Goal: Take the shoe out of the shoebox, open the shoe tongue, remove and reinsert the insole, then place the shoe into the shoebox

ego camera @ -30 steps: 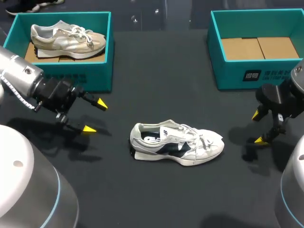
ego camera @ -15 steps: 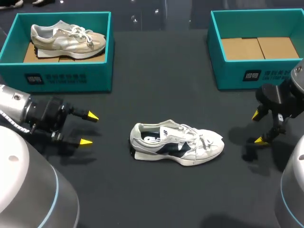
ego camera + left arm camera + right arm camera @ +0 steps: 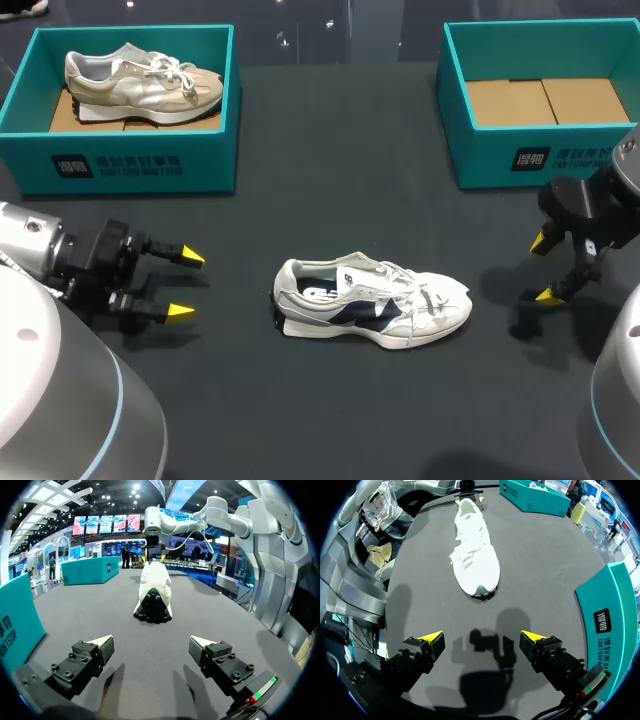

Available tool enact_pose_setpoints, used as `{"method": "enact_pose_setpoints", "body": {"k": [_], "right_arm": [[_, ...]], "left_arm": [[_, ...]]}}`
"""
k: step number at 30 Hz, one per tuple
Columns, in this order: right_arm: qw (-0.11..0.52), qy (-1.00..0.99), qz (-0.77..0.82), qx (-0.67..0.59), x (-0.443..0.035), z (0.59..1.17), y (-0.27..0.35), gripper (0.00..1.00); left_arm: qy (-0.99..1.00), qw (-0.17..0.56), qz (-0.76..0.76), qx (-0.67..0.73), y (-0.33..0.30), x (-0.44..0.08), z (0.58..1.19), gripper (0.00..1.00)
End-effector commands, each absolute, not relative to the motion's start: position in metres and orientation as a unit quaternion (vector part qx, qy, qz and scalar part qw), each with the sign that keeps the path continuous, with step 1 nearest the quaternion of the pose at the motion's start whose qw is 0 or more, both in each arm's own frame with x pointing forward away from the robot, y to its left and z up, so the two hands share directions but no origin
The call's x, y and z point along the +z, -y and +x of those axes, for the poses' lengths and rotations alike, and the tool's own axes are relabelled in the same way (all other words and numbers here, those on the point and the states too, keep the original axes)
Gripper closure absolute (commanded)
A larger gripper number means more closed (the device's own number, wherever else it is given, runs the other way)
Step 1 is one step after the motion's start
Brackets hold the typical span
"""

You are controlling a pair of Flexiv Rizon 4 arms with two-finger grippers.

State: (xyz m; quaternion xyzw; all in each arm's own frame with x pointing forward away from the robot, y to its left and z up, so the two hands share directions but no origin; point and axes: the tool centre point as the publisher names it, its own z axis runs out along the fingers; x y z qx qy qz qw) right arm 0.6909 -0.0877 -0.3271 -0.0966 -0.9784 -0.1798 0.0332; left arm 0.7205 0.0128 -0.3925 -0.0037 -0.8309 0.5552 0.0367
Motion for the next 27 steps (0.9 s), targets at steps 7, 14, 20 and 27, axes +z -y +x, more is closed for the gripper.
{"method": "enact_pose_setpoints", "body": {"k": [7,14,20,27], "right_arm": [[0.032,0.979,-0.097,-0.179,-0.327,0.69,0.088,0.0],[0.032,0.979,-0.097,-0.179,-0.327,0.69,0.088,0.0],[0.032,0.979,-0.097,-0.179,-0.327,0.69,0.088,0.0],[0.032,0.979,-0.097,-0.179,-0.327,0.69,0.088,0.0]], "left_arm": [[0.825,0.035,-0.003,0.564,-0.006,-0.399,0.721,0.0],[0.825,0.035,-0.005,0.564,0.0,-0.401,0.716,0.0],[0.822,0.032,-0.004,0.569,0.008,-0.403,0.714,0.0],[0.823,0.034,0.004,0.568,0.021,-0.407,0.716,0.0]]}}
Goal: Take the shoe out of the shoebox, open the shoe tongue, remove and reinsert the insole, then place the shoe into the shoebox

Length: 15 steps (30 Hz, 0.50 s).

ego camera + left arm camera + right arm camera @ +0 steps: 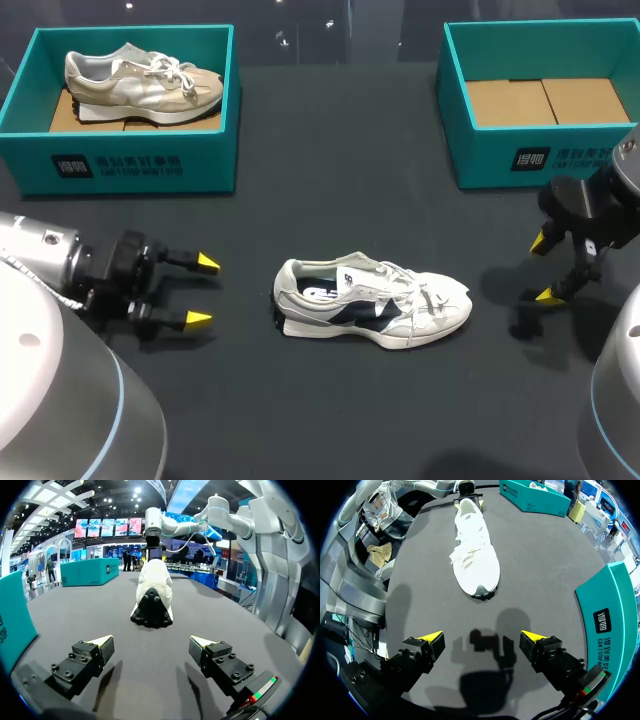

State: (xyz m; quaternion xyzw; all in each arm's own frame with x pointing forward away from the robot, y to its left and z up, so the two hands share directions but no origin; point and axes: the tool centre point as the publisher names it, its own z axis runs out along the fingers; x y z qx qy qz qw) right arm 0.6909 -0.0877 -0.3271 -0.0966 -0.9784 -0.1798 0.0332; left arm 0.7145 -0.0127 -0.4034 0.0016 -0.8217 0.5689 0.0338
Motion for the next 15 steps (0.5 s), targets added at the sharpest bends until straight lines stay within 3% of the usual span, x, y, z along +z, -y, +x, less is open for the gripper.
{"method": "enact_pose_setpoints", "body": {"k": [1,15], "right_arm": [[0.032,0.979,-0.097,-0.179,-0.327,0.69,0.088,0.0],[0.032,0.979,-0.097,-0.179,-0.327,0.69,0.088,0.0]], "left_arm": [[0.823,0.034,0.004,0.568,0.023,-0.407,0.716,0.0],[0.819,0.032,0.01,0.573,0.05,-0.409,0.717,0.0]]}}
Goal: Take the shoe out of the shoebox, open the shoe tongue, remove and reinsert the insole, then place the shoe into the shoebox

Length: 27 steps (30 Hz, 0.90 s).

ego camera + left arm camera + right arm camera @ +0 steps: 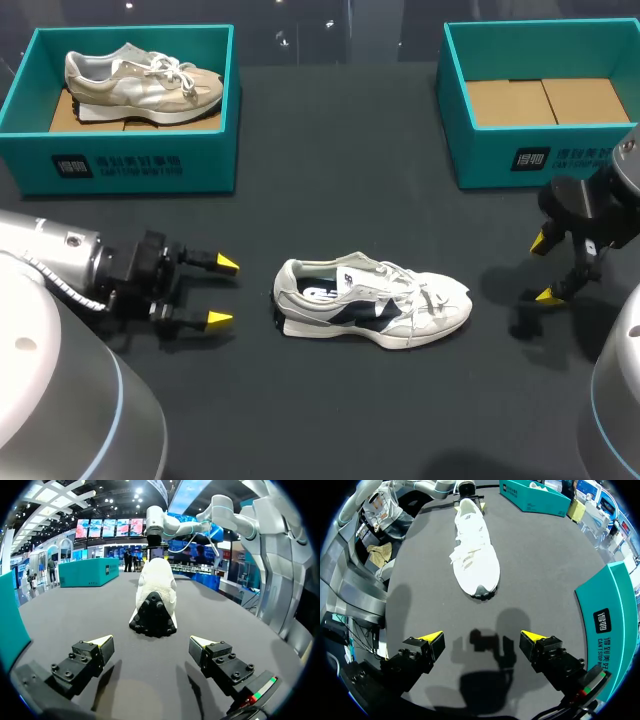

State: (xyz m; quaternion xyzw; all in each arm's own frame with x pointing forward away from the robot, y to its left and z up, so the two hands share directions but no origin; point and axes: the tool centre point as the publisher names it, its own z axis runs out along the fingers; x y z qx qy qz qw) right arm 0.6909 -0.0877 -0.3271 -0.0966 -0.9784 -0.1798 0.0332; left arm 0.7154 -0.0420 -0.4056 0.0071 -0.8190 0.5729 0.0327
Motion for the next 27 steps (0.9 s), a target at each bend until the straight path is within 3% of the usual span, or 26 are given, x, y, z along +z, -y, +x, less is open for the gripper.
{"method": "enact_pose_setpoints", "body": {"k": [1,27], "right_arm": [[0.032,0.979,-0.097,-0.179,-0.327,0.69,0.088,0.0],[0.032,0.979,-0.097,-0.179,-0.327,0.69,0.088,0.0]], "left_arm": [[0.818,0.032,0.012,0.574,0.052,-0.409,0.717,0.0],[0.81,0.036,0.009,0.586,0.095,-0.412,0.712,0.0]]}}
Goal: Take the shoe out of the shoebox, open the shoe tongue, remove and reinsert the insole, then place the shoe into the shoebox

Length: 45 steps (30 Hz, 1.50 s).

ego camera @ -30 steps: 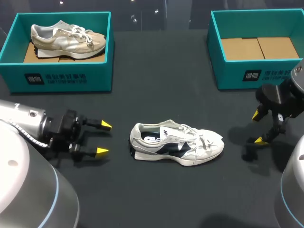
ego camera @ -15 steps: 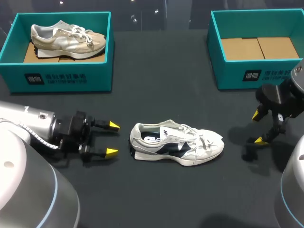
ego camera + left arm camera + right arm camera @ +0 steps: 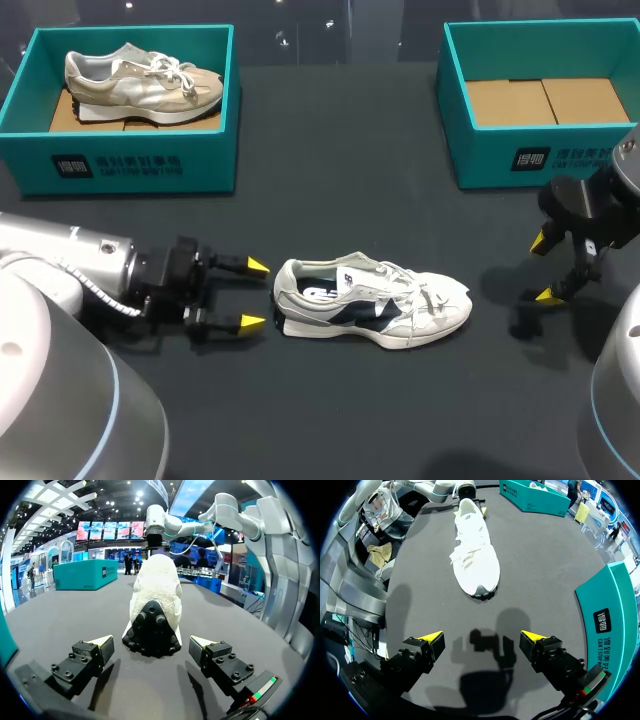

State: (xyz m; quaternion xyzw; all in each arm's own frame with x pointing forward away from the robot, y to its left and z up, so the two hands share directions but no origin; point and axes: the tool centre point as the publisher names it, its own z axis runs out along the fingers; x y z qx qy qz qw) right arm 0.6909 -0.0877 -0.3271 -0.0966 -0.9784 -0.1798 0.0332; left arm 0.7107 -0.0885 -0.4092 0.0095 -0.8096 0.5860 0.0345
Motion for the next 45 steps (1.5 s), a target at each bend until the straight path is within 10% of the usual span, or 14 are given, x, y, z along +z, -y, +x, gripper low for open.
{"method": "enact_pose_setpoints", "body": {"k": [1,45], "right_arm": [[0.032,0.979,-0.097,-0.179,-0.327,0.69,0.088,0.0],[0.032,0.979,-0.097,-0.179,-0.327,0.69,0.088,0.0]], "left_arm": [[0.81,0.036,0.009,0.586,0.096,-0.412,0.711,0.0],[0.8,0.041,-0.01,0.598,0.139,-0.407,0.708,0.0]]}}
